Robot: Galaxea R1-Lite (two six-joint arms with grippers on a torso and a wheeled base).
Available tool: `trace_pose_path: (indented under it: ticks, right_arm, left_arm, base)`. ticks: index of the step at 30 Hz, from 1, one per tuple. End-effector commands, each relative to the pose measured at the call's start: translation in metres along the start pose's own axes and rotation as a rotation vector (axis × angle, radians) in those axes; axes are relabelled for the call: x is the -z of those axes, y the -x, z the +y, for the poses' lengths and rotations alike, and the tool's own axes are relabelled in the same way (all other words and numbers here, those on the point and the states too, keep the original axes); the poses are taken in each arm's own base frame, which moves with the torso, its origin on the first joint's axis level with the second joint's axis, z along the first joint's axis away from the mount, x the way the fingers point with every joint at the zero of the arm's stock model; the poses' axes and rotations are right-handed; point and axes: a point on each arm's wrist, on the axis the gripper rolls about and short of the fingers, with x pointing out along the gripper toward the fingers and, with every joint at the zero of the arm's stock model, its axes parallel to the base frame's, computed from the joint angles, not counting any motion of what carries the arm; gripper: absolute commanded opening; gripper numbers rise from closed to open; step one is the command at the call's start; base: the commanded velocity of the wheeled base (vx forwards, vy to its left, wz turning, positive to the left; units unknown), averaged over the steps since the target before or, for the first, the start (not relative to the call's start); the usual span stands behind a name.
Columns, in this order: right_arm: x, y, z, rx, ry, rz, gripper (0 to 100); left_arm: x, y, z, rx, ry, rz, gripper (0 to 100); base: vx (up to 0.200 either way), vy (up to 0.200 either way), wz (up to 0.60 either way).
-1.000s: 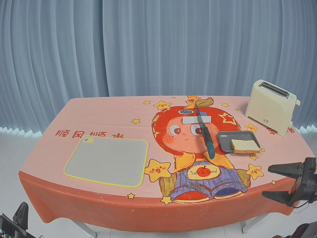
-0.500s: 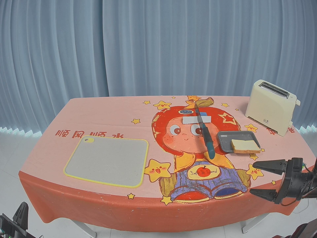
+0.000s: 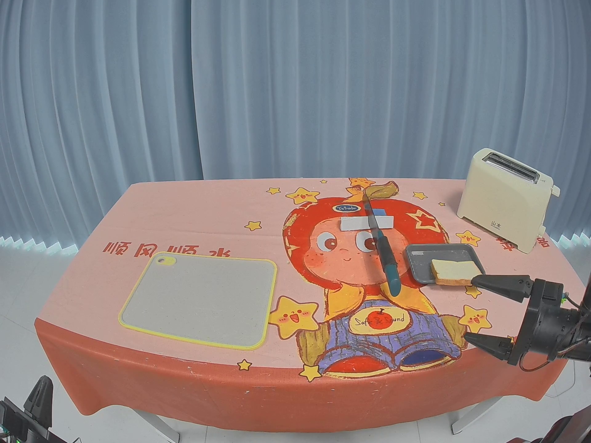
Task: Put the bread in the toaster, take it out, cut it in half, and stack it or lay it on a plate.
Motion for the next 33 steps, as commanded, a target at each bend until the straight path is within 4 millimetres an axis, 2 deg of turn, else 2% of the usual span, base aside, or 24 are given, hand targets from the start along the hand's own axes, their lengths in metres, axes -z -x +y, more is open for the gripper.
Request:
trace_pose_path:
  ticks: [1,17,33]
  right_arm:
    - [-0.002,-0.007,-0.004,0.028,-0.011,-0.011,100]
    - [-0.012,-0.029,-0.003,0.018,-0.037,-0.186,100]
    - [-0.022,-0.047,-0.008,0.028,-0.073,-0.273,100]
  left_arm:
    - [0.005,-0.001,0.0,-0.001,0.0,0.018,0]
    - [0.005,-0.001,0.0,-0.001,0.0,0.018,0]
    - [0.005,-0.001,0.0,-0.001,0.0,0.018,0]
  base:
    - [0.0,0.0,0.0]
    - [0.0,0.0,0.0]
    - [0.0,0.0,0.0]
